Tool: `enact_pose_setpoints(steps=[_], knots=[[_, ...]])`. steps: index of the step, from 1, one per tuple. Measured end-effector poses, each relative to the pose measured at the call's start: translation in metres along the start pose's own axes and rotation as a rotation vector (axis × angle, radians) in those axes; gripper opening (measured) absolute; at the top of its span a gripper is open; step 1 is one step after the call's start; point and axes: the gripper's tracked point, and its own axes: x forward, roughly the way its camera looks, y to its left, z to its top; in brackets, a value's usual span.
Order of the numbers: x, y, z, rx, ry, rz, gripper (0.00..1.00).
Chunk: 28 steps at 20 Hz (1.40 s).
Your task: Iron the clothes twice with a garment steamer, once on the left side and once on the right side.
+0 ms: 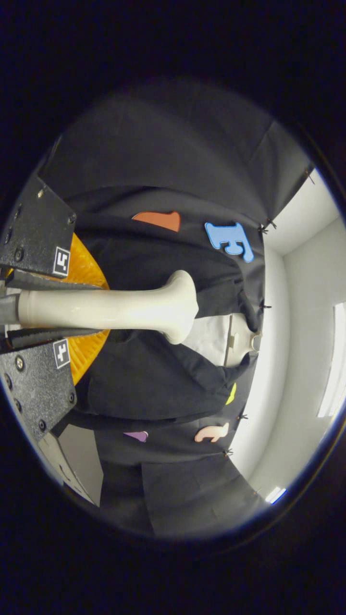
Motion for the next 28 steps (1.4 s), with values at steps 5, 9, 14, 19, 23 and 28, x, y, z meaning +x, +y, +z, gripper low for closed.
enact_pose_setpoints(steps=[5, 9, 14, 19, 23, 28], knots=[[-0.011, 0.000, -0.027, -0.017, 0.054, -0.002, 0.34], [-0.020, -0.001, -0.051, -0.017, 0.102, -0.009, 0.34], [-0.036, 0.003, -0.075, -0.040, 0.134, -0.008, 0.34], [-0.046, 0.003, -0.094, -0.039, 0.185, -0.008, 0.34], [-0.056, 0.005, -0.113, -0.044, 0.227, -0.003, 0.34], [-0.069, 0.006, -0.135, -0.048, 0.285, 0.002, 0.34]])
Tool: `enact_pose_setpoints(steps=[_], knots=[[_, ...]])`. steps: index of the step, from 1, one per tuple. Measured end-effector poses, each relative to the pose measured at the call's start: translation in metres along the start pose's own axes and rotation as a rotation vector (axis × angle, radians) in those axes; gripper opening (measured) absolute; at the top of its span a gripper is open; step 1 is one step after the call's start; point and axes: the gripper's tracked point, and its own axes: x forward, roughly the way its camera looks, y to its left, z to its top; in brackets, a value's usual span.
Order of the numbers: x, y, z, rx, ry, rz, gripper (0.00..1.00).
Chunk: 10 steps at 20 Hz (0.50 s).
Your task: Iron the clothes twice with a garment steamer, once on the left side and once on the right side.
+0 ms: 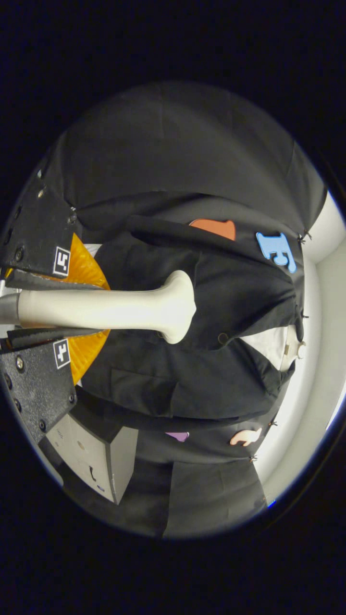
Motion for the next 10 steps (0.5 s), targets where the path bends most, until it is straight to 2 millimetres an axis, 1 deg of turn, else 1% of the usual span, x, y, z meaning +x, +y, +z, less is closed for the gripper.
enact_pose_setpoints(steps=[3, 7, 10], knots=[[-0.004, 0.004, -0.015, 0.009, 0.031, 0.022, 0.34], [-0.005, 0.010, -0.042, 0.016, 0.108, 0.049, 0.34], [-0.005, 0.016, -0.052, 0.004, 0.140, 0.068, 0.34]])
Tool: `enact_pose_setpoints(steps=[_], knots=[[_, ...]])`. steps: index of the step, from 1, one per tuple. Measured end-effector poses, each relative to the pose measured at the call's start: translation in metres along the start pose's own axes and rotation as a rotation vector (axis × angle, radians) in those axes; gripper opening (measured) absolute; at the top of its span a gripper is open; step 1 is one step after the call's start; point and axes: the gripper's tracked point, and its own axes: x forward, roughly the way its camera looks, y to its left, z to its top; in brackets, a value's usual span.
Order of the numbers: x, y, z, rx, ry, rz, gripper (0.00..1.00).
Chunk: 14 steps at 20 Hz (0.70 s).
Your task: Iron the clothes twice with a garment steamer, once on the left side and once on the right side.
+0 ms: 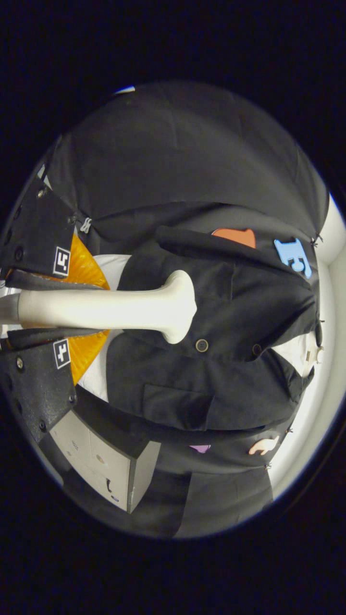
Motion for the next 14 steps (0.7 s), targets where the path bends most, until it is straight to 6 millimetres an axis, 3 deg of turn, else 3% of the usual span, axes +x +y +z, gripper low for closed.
enact_pose_setpoints(steps=[11, 14], knots=[[-0.007, 0.018, -0.078, -0.022, 0.179, 0.051, 0.34], [-0.016, 0.011, -0.080, -0.016, 0.189, 0.065, 0.34]])
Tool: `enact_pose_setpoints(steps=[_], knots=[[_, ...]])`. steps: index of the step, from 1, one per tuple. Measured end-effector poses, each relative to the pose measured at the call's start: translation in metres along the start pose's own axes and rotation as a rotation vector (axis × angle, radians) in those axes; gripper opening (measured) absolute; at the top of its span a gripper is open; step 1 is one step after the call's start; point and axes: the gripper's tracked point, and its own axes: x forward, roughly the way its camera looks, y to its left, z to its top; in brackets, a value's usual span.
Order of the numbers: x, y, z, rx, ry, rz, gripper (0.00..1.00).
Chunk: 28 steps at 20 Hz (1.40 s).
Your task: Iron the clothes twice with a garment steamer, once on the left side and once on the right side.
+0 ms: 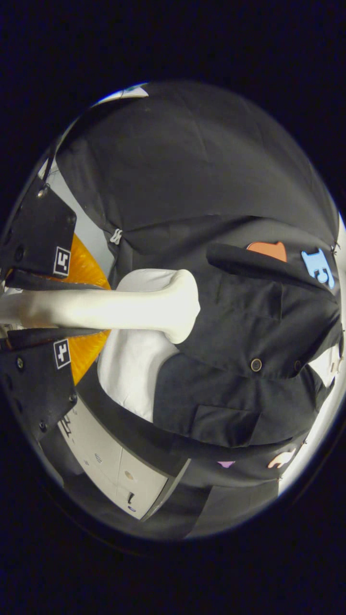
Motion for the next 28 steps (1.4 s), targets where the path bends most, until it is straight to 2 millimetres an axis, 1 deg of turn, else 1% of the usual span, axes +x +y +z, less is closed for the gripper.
enact_pose_setpoints(steps=[2, 3, 6, 11, 13, 15, 20, 22, 23, 25, 28], knots=[[-0.014, -0.012, 0.005, 0.012, -0.021, 0.008, 0.34], [-0.023, -0.021, 0.009, 0.027, -0.032, 0.010, 0.34], [-0.054, -0.060, 0.017, 0.043, -0.074, 0.010, 0.34], [-0.110, -0.137, 0.023, 0.050, -0.136, 0.001, 0.34], [-0.135, -0.167, 0.020, 0.048, -0.157, -0.001, 0.34], [-0.160, -0.203, 0.016, 0.042, -0.181, -0.012, 0.34], [-0.217, -0.282, -0.006, 0.065, -0.192, -0.036, 0.34], [-0.232, -0.312, -0.012, 0.085, -0.196, -0.053, 0.34], [-0.241, -0.333, -0.016, 0.097, -0.202, -0.067, 0.34], [-0.256, -0.362, -0.018, 0.115, -0.217, -0.094, 0.34], [-0.276, -0.395, -0.033, 0.133, -0.217, -0.107, 0.34]])
